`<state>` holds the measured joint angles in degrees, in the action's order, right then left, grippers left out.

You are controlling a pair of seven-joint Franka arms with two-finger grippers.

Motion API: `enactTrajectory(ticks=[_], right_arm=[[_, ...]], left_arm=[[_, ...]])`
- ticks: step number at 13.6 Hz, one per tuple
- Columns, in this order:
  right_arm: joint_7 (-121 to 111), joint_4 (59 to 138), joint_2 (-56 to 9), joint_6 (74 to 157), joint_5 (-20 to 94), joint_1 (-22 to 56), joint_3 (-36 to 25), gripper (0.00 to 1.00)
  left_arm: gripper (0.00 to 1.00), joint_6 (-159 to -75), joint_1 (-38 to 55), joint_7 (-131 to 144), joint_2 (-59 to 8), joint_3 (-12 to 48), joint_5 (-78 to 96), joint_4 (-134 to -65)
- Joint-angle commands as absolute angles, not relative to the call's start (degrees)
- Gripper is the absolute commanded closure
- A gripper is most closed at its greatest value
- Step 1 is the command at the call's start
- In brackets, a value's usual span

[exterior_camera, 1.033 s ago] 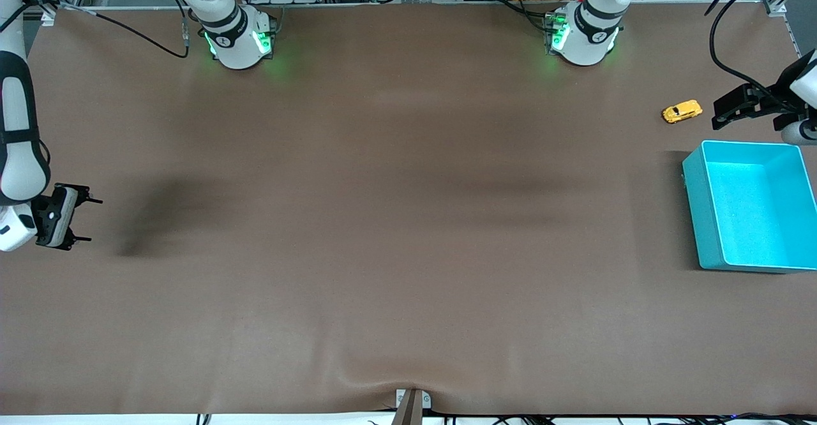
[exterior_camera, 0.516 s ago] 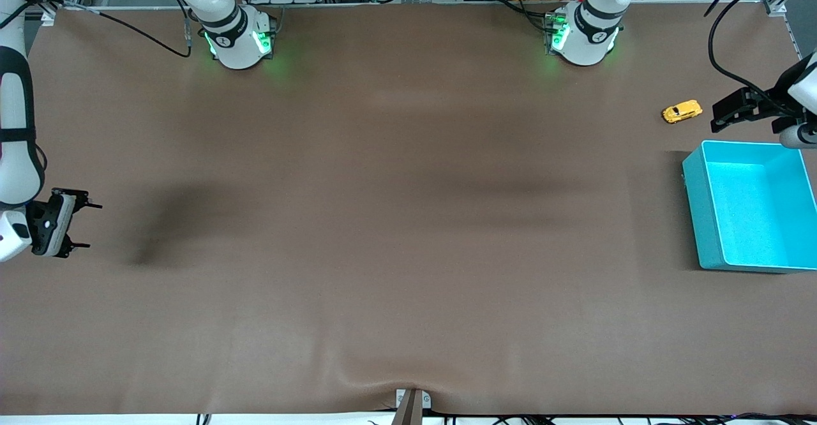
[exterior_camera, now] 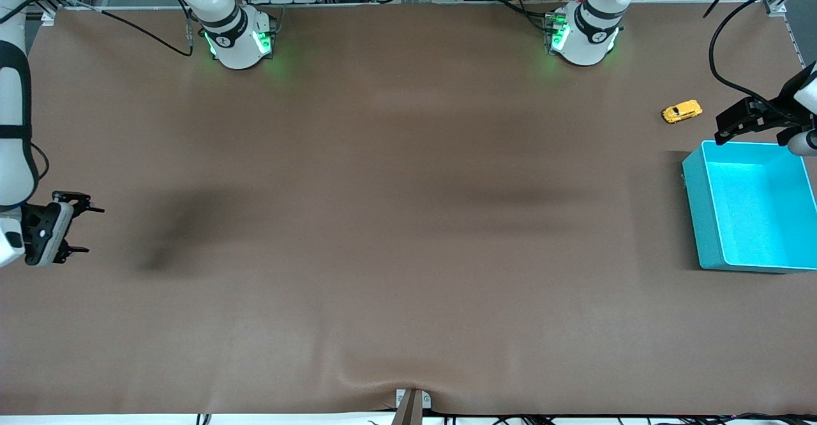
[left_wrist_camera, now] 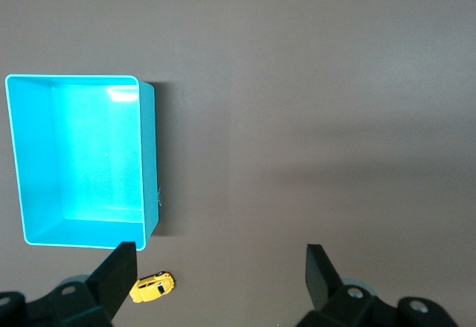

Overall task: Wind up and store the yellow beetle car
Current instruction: 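Retract the right gripper while the left gripper moves toward the car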

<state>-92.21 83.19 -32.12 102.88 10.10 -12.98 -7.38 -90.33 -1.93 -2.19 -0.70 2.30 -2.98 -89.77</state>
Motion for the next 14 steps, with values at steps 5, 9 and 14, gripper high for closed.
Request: enactTrajectory(ticks=[5,9,14], right_arm=[[-79.1,80.2,-27.3,96.9,11.2,-9.8,-7.6,0.00],[-74.5,79.1,-26.5,93.9,12.4,-8.6,-7.5,0.00],[-62.9,78.7,-20.0,92.8,12.1,-3.6,-7.6,0.00]], left_arm=[[0.00,-91.1,-9.0,1.6,2.1,2.5,-3.2,-101.9],[0.00,-92.2,-9.9,1.9,3.8,2.5,-3.0,-106.2],[0.00,-96.3,-11.2,14.3,6.6,2.5,-2.9,-114.2]])
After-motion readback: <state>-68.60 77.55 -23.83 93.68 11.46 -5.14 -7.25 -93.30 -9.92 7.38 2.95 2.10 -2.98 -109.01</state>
